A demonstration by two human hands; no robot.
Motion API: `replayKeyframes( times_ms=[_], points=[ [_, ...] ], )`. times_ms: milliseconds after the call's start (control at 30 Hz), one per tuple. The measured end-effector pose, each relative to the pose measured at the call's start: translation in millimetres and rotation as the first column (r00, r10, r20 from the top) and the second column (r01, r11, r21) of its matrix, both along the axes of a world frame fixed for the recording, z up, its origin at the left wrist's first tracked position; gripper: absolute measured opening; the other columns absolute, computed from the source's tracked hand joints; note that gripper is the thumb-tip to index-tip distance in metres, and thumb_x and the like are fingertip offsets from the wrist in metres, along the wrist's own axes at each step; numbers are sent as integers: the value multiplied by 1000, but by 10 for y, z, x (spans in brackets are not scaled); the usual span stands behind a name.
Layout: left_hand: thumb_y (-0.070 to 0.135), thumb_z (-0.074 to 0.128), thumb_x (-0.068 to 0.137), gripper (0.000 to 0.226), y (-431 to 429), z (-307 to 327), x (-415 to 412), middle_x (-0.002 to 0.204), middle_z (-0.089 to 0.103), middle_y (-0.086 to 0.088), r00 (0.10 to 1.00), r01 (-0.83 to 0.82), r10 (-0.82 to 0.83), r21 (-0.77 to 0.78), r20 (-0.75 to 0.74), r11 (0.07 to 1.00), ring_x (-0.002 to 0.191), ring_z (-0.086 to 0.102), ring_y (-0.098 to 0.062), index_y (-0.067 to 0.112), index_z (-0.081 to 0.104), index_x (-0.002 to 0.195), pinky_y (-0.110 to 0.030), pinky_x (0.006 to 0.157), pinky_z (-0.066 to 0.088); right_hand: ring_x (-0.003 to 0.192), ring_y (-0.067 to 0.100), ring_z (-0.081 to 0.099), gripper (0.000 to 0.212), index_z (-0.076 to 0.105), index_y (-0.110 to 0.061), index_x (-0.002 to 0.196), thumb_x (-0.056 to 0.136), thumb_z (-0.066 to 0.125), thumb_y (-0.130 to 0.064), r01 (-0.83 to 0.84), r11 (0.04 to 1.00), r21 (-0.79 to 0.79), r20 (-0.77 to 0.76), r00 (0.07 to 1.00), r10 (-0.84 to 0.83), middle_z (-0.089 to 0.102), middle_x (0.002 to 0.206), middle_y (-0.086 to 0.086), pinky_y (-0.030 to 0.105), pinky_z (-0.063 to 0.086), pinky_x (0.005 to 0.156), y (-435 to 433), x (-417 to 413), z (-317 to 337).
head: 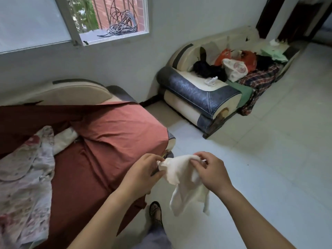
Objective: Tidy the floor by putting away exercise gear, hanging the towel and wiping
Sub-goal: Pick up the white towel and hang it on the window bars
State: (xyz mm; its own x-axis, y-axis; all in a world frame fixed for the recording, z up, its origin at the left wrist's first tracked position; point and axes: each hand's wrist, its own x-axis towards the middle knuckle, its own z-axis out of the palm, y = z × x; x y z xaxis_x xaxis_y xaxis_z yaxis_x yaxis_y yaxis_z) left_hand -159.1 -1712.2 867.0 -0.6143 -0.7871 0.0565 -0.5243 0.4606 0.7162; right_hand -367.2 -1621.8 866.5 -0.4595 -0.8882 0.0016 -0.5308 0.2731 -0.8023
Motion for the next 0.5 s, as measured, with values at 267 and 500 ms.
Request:
replayKeyframes(
  times_ms=[267,500],
  points=[
    [27,67,83,29,-1893,126,-789,111,54,14,999,40,-40,10,-6,999,103,53,-4,24,60,111,-22,92,41,82,2,58,3,64,-30,88,86,64,-27,79,995,59,-27,997,-78,65,92,-10,16,44,69,-1670,-802,159],
    [39,62,85,38,-3032,182,-1585,120,51,14,986,168,-168,-7,2,986,112,46,1,28,54,121,-18,98,35,78,-1,56,4,66,-26,88,85,66,-25,66,998,-8,-8,998,-66,65,85,-12,8,39,64,-2762,-1396,280]
  ],
)
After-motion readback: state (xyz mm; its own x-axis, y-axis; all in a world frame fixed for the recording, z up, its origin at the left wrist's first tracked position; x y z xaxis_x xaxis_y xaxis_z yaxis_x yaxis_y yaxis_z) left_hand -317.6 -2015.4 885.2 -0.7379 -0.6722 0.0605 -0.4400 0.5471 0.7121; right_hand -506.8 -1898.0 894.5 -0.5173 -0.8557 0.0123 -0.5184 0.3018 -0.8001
